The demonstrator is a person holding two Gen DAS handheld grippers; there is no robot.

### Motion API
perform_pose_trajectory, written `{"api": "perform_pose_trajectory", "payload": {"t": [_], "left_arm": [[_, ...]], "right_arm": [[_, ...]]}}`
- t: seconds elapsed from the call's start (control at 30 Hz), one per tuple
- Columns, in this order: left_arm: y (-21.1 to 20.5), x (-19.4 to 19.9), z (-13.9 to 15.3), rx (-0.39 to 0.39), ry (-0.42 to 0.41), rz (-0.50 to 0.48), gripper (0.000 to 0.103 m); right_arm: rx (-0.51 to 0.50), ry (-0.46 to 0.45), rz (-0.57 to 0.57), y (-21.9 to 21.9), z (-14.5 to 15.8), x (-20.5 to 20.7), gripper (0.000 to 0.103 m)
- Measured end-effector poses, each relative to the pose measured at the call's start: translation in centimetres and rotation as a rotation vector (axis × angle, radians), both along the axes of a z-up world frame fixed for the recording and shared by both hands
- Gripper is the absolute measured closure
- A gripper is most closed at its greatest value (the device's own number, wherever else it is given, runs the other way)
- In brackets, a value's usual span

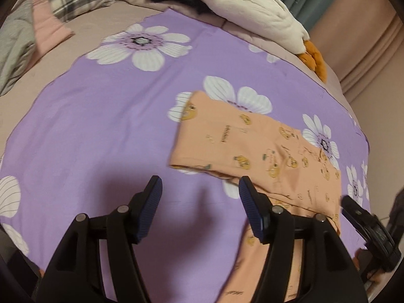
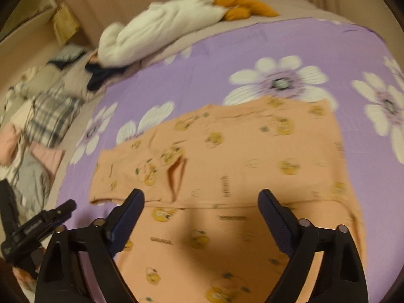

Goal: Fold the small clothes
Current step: 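Open the left gripper to release the folded side, then grasp the leg end with the right gripper and lift it toward the collar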

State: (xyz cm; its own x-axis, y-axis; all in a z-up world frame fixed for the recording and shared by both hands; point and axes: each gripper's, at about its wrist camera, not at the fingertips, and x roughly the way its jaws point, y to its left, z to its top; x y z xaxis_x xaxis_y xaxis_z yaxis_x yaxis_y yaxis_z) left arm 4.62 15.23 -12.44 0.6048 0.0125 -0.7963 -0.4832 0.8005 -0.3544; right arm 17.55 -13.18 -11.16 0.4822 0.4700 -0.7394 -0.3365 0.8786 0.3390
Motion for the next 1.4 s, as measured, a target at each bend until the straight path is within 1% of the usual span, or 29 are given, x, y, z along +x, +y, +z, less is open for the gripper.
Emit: {"api": "perform_pose_trajectory", "payload": {"t": [0.03, 0.1, 0.17, 0.23, 0.33, 0.43, 0.47, 0.5, 0.53, 0.6, 0.63, 0.67, 0.7, 0.77, 0.83, 0.93, 1.03, 1.23, 1.4], "left_arm": [[0.2, -0.4, 0.0, 0.005, 0.004, 0.010, 0.036], [0.7, -1.0, -0.1, 0.006, 0.010, 0.022, 0.036], [1.1, -1.7, -0.2, -0.001, 0.008, 0.029, 0.035], [1.4, -2.2, -0.1, -0.002, 0.009, 0.035, 0.034], [1.7, -3.0, 0.0, 0.018, 0.008, 0.047, 0.032], [2.0, -3.5, -0.1, 0.028, 0.010, 0.052, 0.032], [2.1, -3.6, -0.1, 0.027, 0.008, 0.056, 0.032], [2.3, -3.8, -0.1, 0.023, 0.005, 0.061, 0.032], [2.4, -4.0, -0.2, 0.017, 0.000, 0.068, 0.032], [2.7, -4.2, -0.3, 0.003, -0.001, 0.075, 0.032], [2.7, -4.2, -0.3, 0.000, -0.001, 0.077, 0.032], [2.8, -4.2, -0.3, 0.001, 0.000, 0.079, 0.032], [2.9, -4.2, -0.3, 0.002, 0.000, 0.081, 0.032], [3.0, -4.3, -0.2, 0.002, -0.004, 0.084, 0.032], [3.2, -4.4, -0.2, -0.005, -0.012, 0.089, 0.032], [3.4, -4.4, -0.2, -0.013, -0.012, 0.095, 0.032], [3.5, -4.5, -0.2, -0.013, -0.011, 0.098, 0.032], [3.8, -4.3, -0.2, -0.013, -0.007, 0.102, 0.032], [3.6, -3.6, -0.2, -0.009, -0.003, 0.087, 0.032]], "right_arm": [[-0.005, 0.016, 0.018, 0.9, -0.5, 0.4, 0.016], [-0.004, 0.095, 0.061, 2.8, -2.0, 1.4, 0.030], [0.006, 0.154, 0.091, 4.2, -3.2, 2.3, 0.032], [0.013, 0.183, 0.091, 5.1, -4.1, 2.8, 0.033], [-0.002, 0.191, 0.069, 5.7, -4.8, 3.3, 0.034], [-0.030, 0.167, 0.064, 6.2, -4.8, 3.7, 0.039], [-0.041, 0.163, 0.062, 6.4, -4.9, 3.9, 0.043], [-0.047, 0.161, 0.060, 6.5, -4.8, 3.9, 0.048], [-0.054, 0.156, 0.060, 6.5, -4.8, 4.0, 0.051], [-0.075, 0.145, 0.066, 6.7, -4.8, 4.2, 0.069], [-0.080, 0.140, 0.073, 6.7, -4.7, 4.3, 0.076], [-0.078, 0.138, 0.083, 6.8, -4.5, 4.3, 0.090], [-0.077, 0.137, 0.092, 7.0, -4.5, 4.5, 0.096], [-0.085, 0.120, 0.102, 7.2, -3.9, 4.5, 0.097], [-0.095, 0.082, 0.100, 7.3, -3.0, 4.2, 0.097], [-0.079, 0.038, 0.115, 7.4, -1.3, 3.8, 0.097], [-0.058, -0.008, 0.127, 7.2, 0.8, 3.4, 0.097], [0.002, -0.117, 0.128, 6.3, 6.6, 3.0, 0.097], [0.022, -0.199, 0.118, 5.0, 10.2, 2.6, 0.097]]}}
